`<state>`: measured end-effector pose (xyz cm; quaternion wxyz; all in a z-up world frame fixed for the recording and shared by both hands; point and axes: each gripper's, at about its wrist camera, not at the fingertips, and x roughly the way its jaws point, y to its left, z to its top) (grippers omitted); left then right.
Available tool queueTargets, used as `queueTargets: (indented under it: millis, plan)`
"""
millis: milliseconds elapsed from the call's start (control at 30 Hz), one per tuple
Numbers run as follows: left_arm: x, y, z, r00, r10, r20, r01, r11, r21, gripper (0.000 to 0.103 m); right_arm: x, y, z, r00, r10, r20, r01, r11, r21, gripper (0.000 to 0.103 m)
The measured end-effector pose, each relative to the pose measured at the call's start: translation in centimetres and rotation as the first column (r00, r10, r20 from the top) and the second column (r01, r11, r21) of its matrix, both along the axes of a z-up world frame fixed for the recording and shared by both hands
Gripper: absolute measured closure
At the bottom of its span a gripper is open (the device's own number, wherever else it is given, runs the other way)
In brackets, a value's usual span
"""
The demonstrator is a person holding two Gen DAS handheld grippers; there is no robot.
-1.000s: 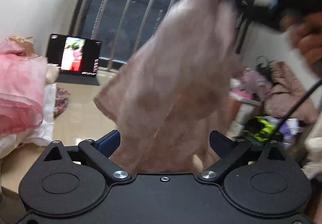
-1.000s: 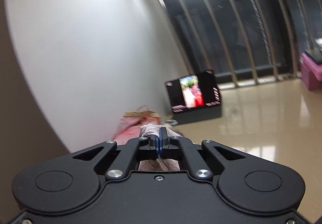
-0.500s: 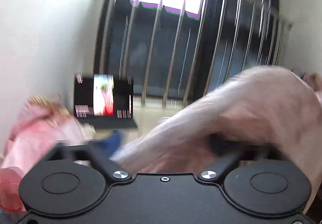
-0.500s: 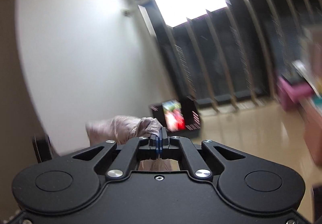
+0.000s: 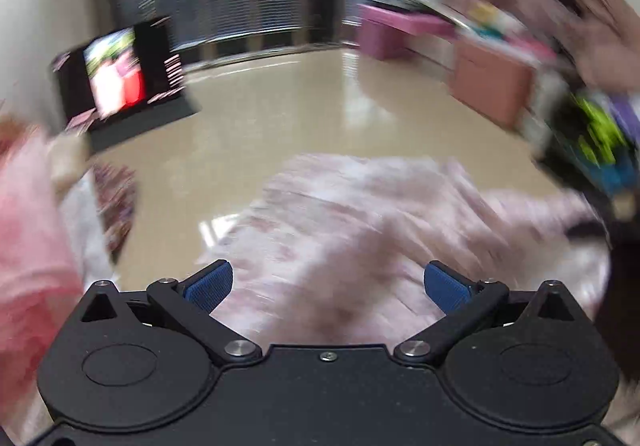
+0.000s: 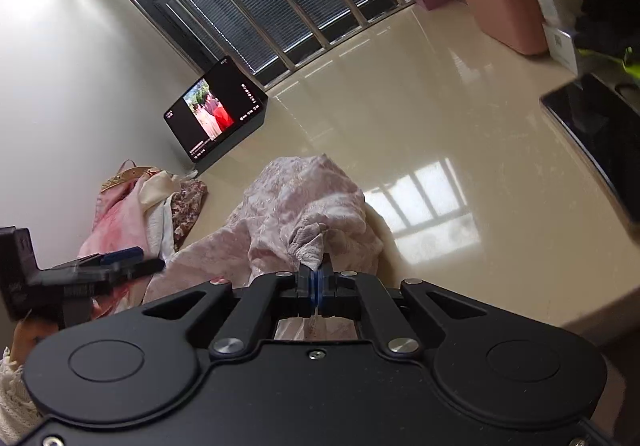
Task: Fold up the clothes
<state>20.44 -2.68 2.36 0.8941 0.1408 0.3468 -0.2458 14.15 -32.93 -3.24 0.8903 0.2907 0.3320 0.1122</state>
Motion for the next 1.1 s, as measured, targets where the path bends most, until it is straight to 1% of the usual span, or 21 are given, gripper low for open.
queueTargets:
  millis: [33, 100, 167, 200, 233, 267, 333, 400, 433, 567, 633, 667, 700, 733, 767, 800, 833, 900, 1033, 1100]
  plan:
    - [-0.9, -1.3, -0.3, 0.999, -0.032, 0.015, 0.031, 0.998, 0.047, 0.002, -0.3, 0.1, -0.2, 1.000, -0.002, 0.007, 0.002, 1.000, 0.002, 0.102]
    - [-2.0, -3.2, -1.3, 0.998, -0.058, 0.024, 0.055, 0.992, 0.111, 0.002, -0.4, 0.5, -0.4, 1.000, -0.007, 0.023, 0.007, 1.000, -0.003, 0.101]
    - [-2.1, -5.0, -2.7, 0.997, -0.073, 0.011, 0.070, 0.984, 0.164, 0.009, -0.9, 0.8, -0.7, 0.999, -0.021, 0.046, 0.021, 1.000, -0.007, 0.101]
    - [-2.1, -5.8, -3.3, 0.997, -0.074, 0.014, 0.070, 0.979, 0.191, 0.016, -1.2, 0.9, -0.5, 0.998, -0.026, 0.058, 0.027, 0.999, -0.025, 0.101]
    - [-2.1, -6.5, -4.0, 0.997, -0.070, 0.024, 0.063, 0.973, 0.221, 0.023, -1.5, 0.9, -0.4, 0.997, -0.031, 0.071, 0.034, 0.999, -0.042, 0.101]
    - [-2.1, -7.0, -4.6, 0.998, -0.059, 0.037, 0.049, 0.968, 0.248, 0.026, -1.8, 1.0, -0.3, 0.996, -0.035, 0.083, 0.040, 0.997, -0.059, 0.101]
    - [-2.1, -7.2, -5.3, 0.998, -0.021, 0.058, 0.004, 0.962, 0.271, 0.036, -2.1, 1.2, -0.2, 0.995, -0.030, 0.093, 0.037, 0.997, -0.074, 0.101]
    - [-2.1, -6.9, -5.6, 0.998, 0.013, 0.060, -0.029, 0.963, 0.267, 0.039, -2.3, 1.5, -0.1, 0.994, -0.024, 0.103, 0.033, 0.996, -0.089, 0.101]
    - [-2.1, -6.8, -5.9, 0.998, 0.022, 0.057, -0.036, 0.964, 0.264, 0.040, -2.4, 1.6, -0.1, 0.994, -0.021, 0.108, 0.032, 0.995, -0.096, 0.101]
    - [-2.0, -6.9, -6.7, 0.999, 0.028, 0.022, -0.033, 0.968, 0.249, 0.040, -2.9, 2.0, 0.1, 0.992, -0.009, 0.128, 0.025, 0.992, -0.126, 0.100]
    - [-2.0, -7.2, -7.0, 0.999, 0.033, 0.033, -0.040, 0.963, 0.265, 0.040, -3.2, 2.2, 0.2, 0.990, -0.003, 0.138, 0.023, 0.990, -0.141, 0.101]
    - [-2.0, -7.2, -7.1, 0.998, 0.040, 0.048, -0.052, 0.959, 0.277, 0.041, -3.3, 2.3, 0.2, 0.990, 0.000, 0.142, 0.021, 0.989, -0.149, 0.101]
    - [-1.8, -7.2, -7.2, 0.997, 0.050, 0.055, -0.064, 0.956, 0.286, 0.054, -3.4, 2.4, 0.3, 0.989, 0.003, 0.147, 0.020, 0.988, -0.156, 0.101]
    - [-1.5, -7.0, -7.2, 0.996, 0.063, 0.056, -0.077, 0.954, 0.289, 0.074, -3.5, 2.4, 0.3, 0.988, -0.003, 0.152, 0.028, 0.986, -0.165, 0.101]
    - [-1.2, -6.6, -7.1, 0.996, 0.082, 0.048, -0.092, 0.956, 0.280, 0.082, -3.5, 2.4, 0.3, 0.988, -0.009, 0.156, 0.037, 0.984, -0.175, 0.101]
    - [-0.9, -5.9, -6.9, 0.994, 0.104, 0.031, -0.108, 0.961, 0.253, 0.088, -3.6, 2.4, 0.1, 0.988, -0.017, 0.157, 0.050, 0.976, -0.211, 0.101]
    - [-0.7, -5.2, -6.6, 0.992, 0.121, 0.026, -0.124, 0.965, 0.229, 0.091, -3.7, 2.5, 0.0, 0.987, -0.024, 0.157, 0.063, 0.967, -0.247, 0.101]
    - [-1.0, -3.9, -6.0, 0.987, 0.149, 0.053, -0.157, 0.966, 0.205, 0.092, -3.8, 2.5, -0.4, 0.987, -0.039, 0.159, 0.088, 0.945, -0.316, 0.101]
    - [-2.2, -1.6, -5.0, 0.976, 0.200, 0.084, -0.211, 0.966, 0.152, 0.092, -3.6, 2.6, -2.0, 0.993, -0.047, 0.112, 0.085, 0.926, -0.367, 0.101]
    - [-3.0, -1.0, -5.1, 0.972, 0.212, 0.096, -0.225, 0.962, 0.152, 0.092, -3.4, 3.0, -2.8, 0.995, -0.039, 0.092, 0.073, 0.914, -0.399, 0.100]
